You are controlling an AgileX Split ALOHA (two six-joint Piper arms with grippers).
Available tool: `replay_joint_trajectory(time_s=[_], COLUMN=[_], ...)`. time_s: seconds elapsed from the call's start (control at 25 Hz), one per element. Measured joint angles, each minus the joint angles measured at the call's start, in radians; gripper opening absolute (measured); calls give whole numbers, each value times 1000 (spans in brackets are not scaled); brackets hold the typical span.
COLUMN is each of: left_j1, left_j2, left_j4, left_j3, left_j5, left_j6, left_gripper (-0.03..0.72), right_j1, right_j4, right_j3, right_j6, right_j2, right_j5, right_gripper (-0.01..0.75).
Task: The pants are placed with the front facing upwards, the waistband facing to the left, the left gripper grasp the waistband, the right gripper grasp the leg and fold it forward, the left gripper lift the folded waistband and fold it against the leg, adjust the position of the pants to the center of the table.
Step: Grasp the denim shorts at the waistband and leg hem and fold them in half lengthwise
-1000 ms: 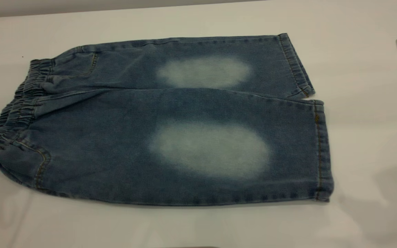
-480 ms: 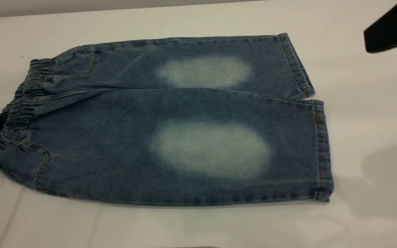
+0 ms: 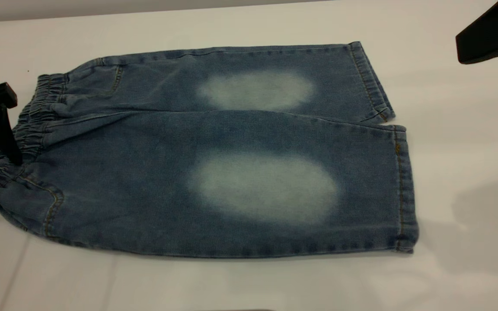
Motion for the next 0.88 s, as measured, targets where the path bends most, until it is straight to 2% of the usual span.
replay_joint_trajectory(time_s=[0.16, 0.36, 0.88], left_j1=[0, 0, 0], left_j2=[0, 24, 137], left_j4=[-2, -10, -52], left_j3=[0, 0, -5], left_j5=[21, -49, -70], left_j6=[0, -24, -28], left_gripper=[570, 570, 567], right_j1=[0, 0, 0], right_j4=[0, 0, 2], right_j3=[0, 0, 0], right_j6=[0, 0, -1], right_j2=[0, 0, 0], right_j5=[-1, -9, -17], right_gripper=[507, 507, 507])
